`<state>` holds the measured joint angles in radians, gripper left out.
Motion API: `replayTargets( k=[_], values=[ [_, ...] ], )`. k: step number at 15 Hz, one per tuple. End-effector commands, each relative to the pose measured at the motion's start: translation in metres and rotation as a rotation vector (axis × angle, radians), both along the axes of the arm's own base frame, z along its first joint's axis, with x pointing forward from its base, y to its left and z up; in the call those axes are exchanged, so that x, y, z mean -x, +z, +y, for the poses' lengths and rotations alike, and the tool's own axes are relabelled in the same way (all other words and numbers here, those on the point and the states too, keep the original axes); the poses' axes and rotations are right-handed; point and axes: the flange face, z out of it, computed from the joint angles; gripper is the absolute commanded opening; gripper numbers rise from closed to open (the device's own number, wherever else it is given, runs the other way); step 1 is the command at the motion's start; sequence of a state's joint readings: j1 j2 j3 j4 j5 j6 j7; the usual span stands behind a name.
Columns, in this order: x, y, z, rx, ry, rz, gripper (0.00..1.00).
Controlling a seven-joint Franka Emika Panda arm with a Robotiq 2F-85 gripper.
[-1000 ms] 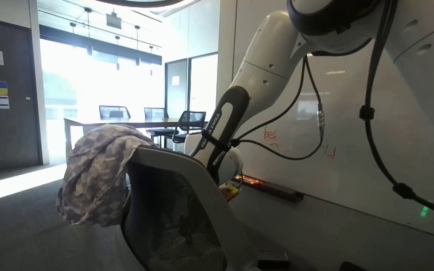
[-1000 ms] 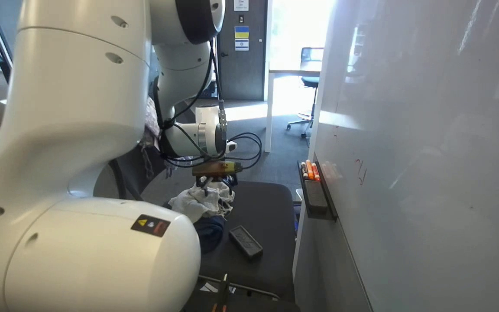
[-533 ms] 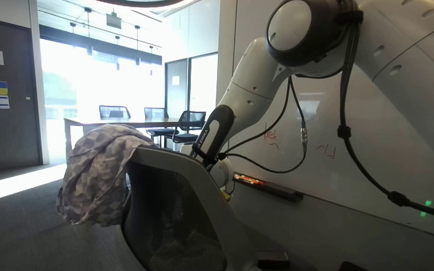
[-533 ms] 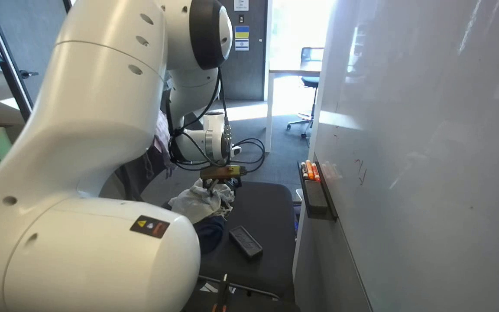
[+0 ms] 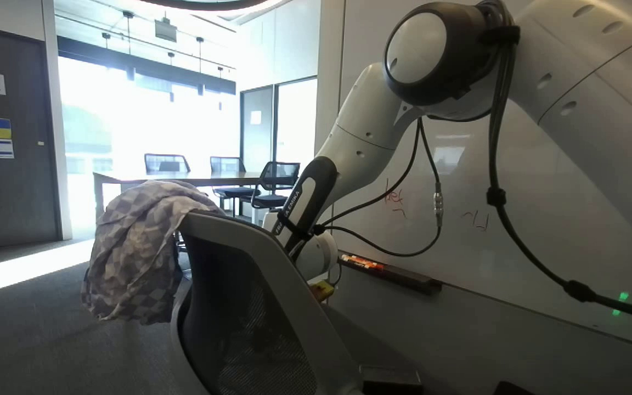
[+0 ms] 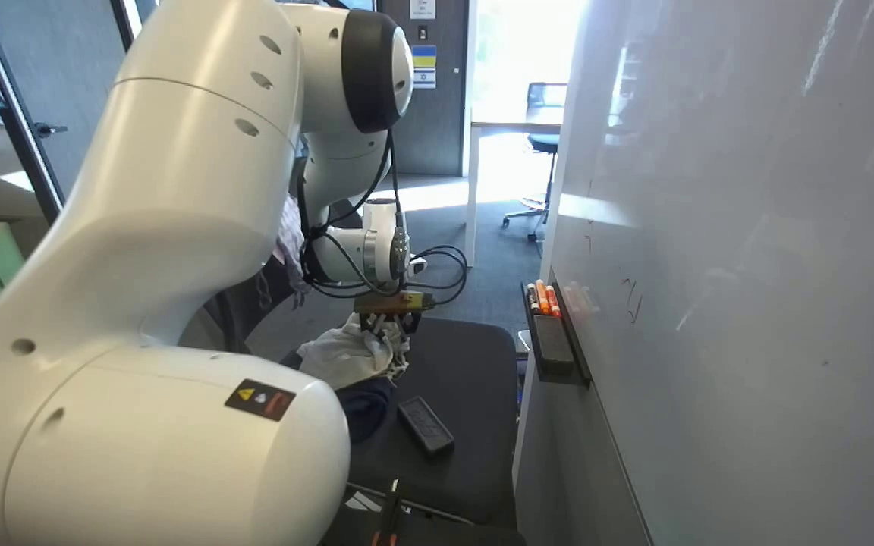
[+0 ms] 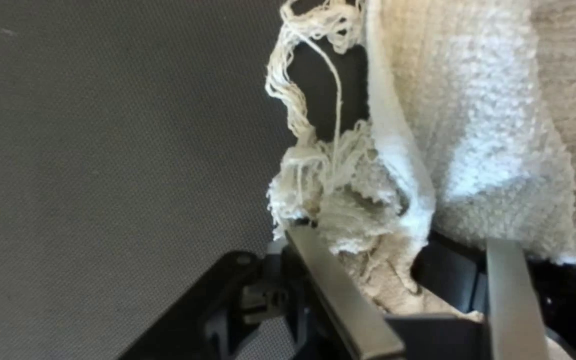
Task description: Put the clothing over the backrest of the chair
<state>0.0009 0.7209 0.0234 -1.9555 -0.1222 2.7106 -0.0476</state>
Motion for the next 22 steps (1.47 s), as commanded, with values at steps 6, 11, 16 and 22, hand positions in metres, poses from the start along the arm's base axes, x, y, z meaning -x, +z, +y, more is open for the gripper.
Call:
replayTargets(
  k=[6, 11, 16, 22],
  values=[
    [0.010, 0.020, 0.004, -0.033, -0.038, 0.015, 0.08],
    [0.045, 0.080, 0.013, 0.019, -0.106, -0.035, 0.08],
    [0.080, 0.163, 0.021, 0.135, -0.190, -0.182, 0.08],
    [0.128, 0.269, 0.033, 0.326, -0.308, -0.387, 0.08]
  ],
)
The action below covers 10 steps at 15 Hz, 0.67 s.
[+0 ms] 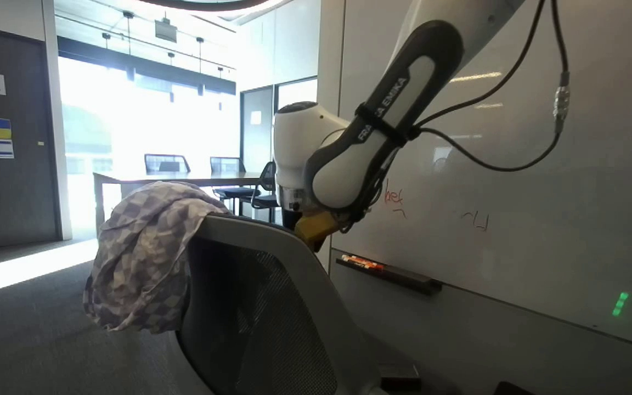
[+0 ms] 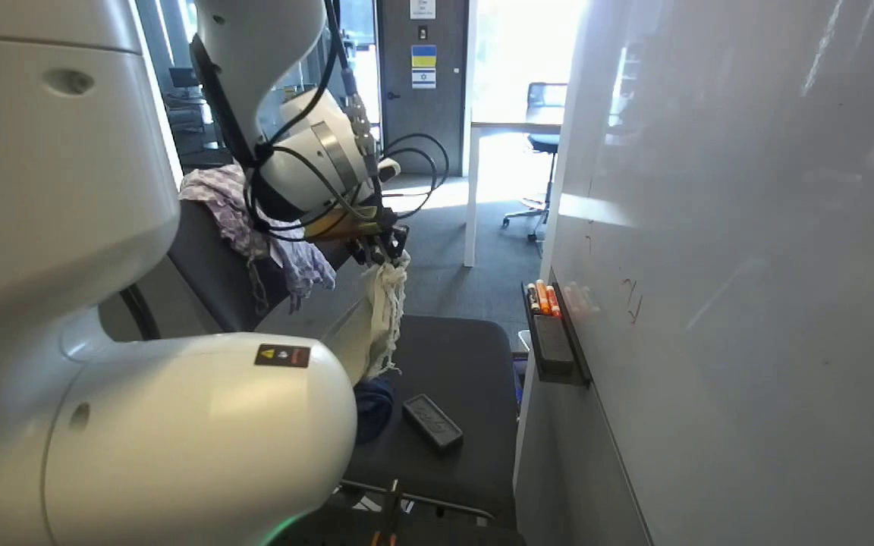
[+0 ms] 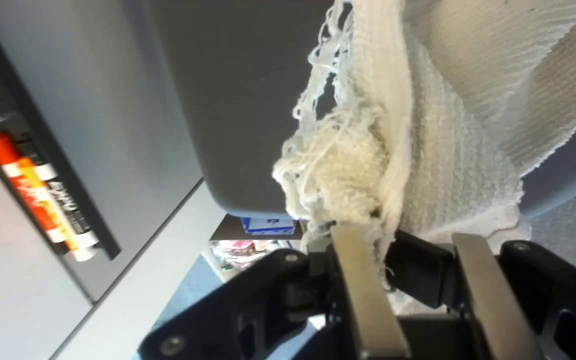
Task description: Put the clothing over the backrest of the chair
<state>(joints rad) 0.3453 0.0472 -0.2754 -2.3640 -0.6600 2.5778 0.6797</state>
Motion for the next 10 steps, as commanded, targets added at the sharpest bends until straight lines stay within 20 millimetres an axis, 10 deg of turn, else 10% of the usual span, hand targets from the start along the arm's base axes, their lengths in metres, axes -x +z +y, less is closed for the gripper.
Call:
replayTargets(
  k=[1, 10],
  values=[
    [0.047, 0.070, 0.012, 0.094, -0.079, -0.112, 0.08],
    [0.152, 0.212, 0.101, 0.019, -0.032, -0.225, 0.08]
  ],
)
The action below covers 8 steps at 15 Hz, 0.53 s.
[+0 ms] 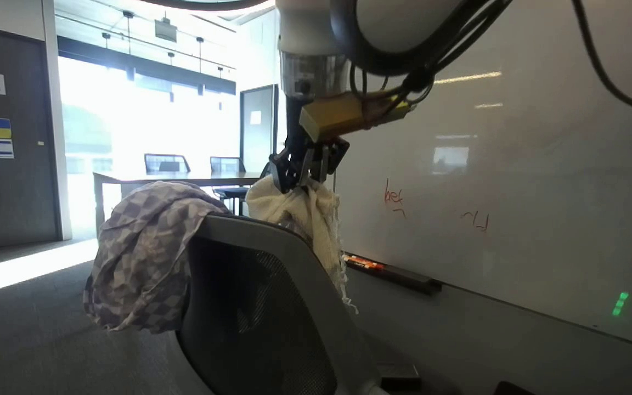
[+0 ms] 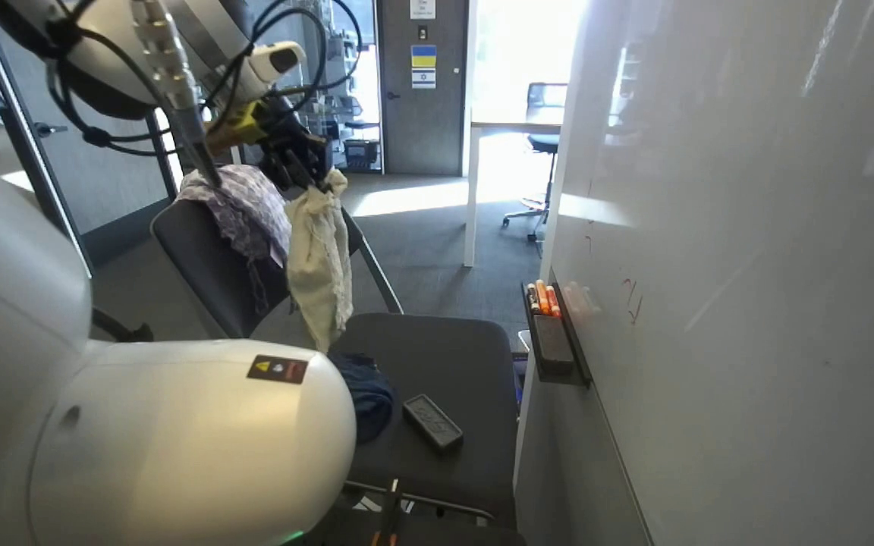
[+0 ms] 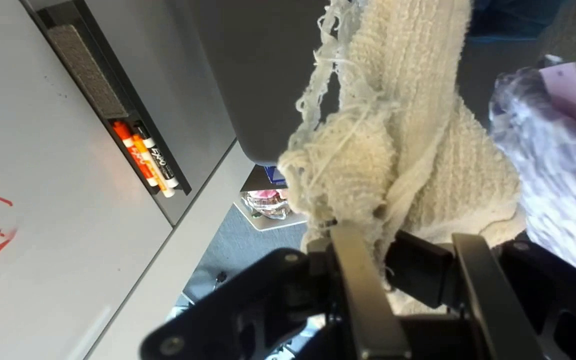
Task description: Put the clothing over the backrest of the chair
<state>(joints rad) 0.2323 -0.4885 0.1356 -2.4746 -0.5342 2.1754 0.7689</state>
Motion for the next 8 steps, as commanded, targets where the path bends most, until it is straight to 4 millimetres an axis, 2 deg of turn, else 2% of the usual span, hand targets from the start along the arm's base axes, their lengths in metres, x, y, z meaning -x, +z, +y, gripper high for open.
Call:
replayTargets(
  k=[1, 5, 7, 8],
  values=[
    [0.043, 0.062, 0.019, -0.032, 0.041, -0.125, 0.08],
    [0.067, 0.104, 0.034, -0.126, 0.157, -0.234, 0.08],
    [0.089, 0.114, 0.054, -0.172, 0.257, -0.241, 0.08],
    [0.094, 0.114, 0.065, -0.195, 0.310, -0.225, 0.08]
  ],
)
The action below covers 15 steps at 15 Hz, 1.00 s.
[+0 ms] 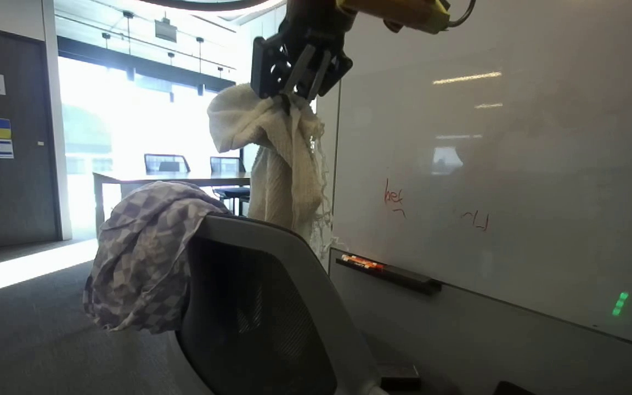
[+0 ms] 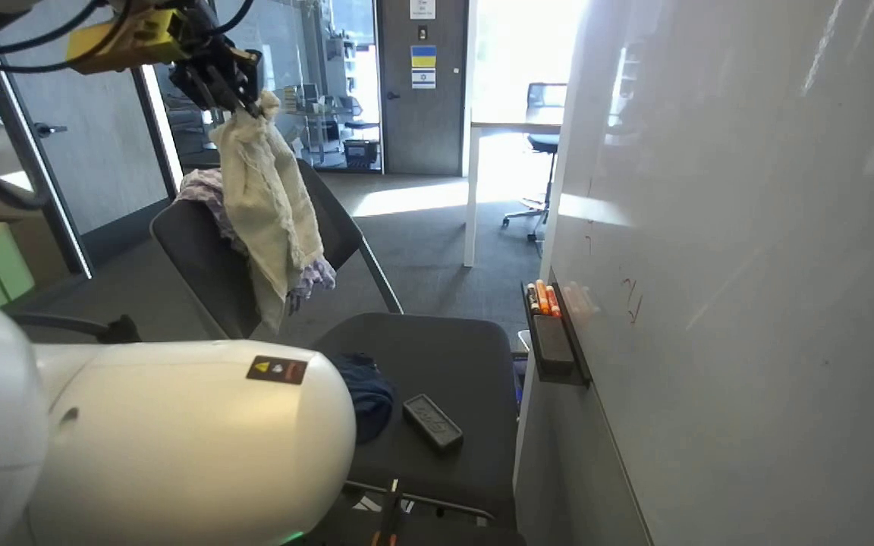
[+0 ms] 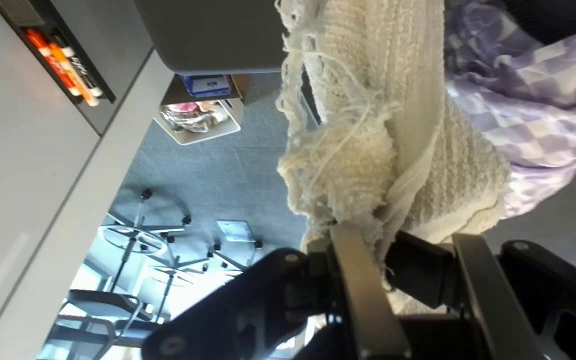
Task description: Put the clothing over the backrest of the chair
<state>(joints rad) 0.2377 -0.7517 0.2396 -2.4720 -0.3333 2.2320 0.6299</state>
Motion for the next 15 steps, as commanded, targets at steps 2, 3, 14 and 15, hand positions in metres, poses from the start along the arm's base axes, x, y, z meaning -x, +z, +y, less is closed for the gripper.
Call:
replayTargets(
  k=[2, 3, 14, 15],
  values=[
    [0.035, 0.004, 0.050, -0.063, 0.239, 0.021, 0.08],
    [0.040, -0.002, 0.063, -0.079, 0.285, 0.050, 0.08],
    [-0.028, -0.123, 0.123, -0.043, 0.645, 0.223, 0.08],
    [-0.035, -0.132, 0.121, -0.049, 0.649, 0.239, 0.36]
  ],
)
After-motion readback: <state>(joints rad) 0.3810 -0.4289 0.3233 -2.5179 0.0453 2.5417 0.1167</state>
